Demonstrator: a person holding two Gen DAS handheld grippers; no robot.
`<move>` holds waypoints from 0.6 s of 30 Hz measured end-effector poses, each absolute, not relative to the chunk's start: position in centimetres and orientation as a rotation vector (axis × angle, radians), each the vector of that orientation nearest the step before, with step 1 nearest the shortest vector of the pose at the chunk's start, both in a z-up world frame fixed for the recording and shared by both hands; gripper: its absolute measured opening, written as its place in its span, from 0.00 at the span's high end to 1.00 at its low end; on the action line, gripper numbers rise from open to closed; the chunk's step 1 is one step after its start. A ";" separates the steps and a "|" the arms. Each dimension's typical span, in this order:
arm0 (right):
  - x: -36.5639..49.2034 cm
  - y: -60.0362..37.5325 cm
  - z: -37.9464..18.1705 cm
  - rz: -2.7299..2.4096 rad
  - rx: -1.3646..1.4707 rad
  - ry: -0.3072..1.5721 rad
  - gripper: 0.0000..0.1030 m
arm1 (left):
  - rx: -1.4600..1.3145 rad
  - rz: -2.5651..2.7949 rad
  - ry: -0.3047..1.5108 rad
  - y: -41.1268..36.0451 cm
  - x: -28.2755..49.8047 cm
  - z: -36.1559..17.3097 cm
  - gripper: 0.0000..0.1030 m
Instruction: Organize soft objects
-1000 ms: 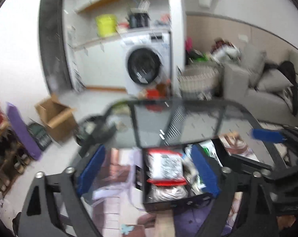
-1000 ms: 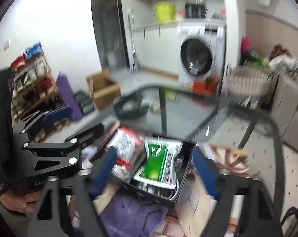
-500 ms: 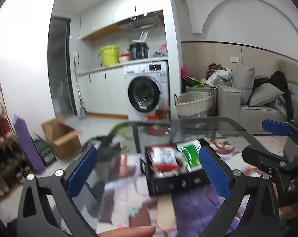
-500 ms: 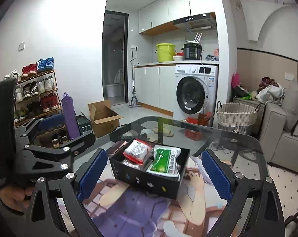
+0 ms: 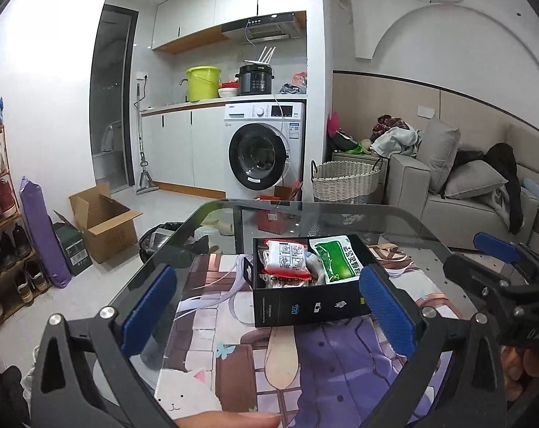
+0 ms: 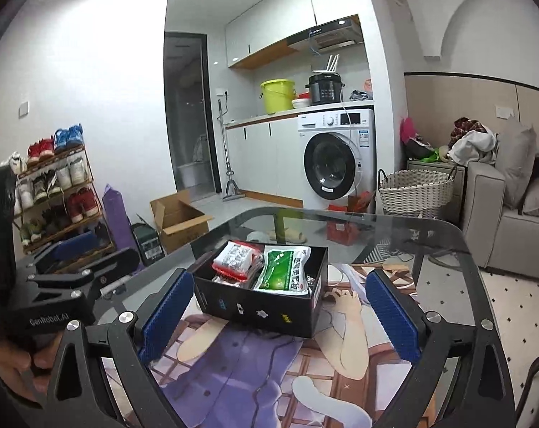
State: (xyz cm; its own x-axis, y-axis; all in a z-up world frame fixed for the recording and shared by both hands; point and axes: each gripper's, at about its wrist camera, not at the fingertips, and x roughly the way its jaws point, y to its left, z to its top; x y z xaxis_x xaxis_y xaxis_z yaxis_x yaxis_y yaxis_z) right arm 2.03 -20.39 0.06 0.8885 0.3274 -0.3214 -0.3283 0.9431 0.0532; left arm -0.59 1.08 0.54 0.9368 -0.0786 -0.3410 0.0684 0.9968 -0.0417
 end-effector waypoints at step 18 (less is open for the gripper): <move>1.7 -19.7 0.5 0.366 -0.025 0.316 0.04 | -0.021 -0.058 0.328 0.9 -1.0 0.7 0.00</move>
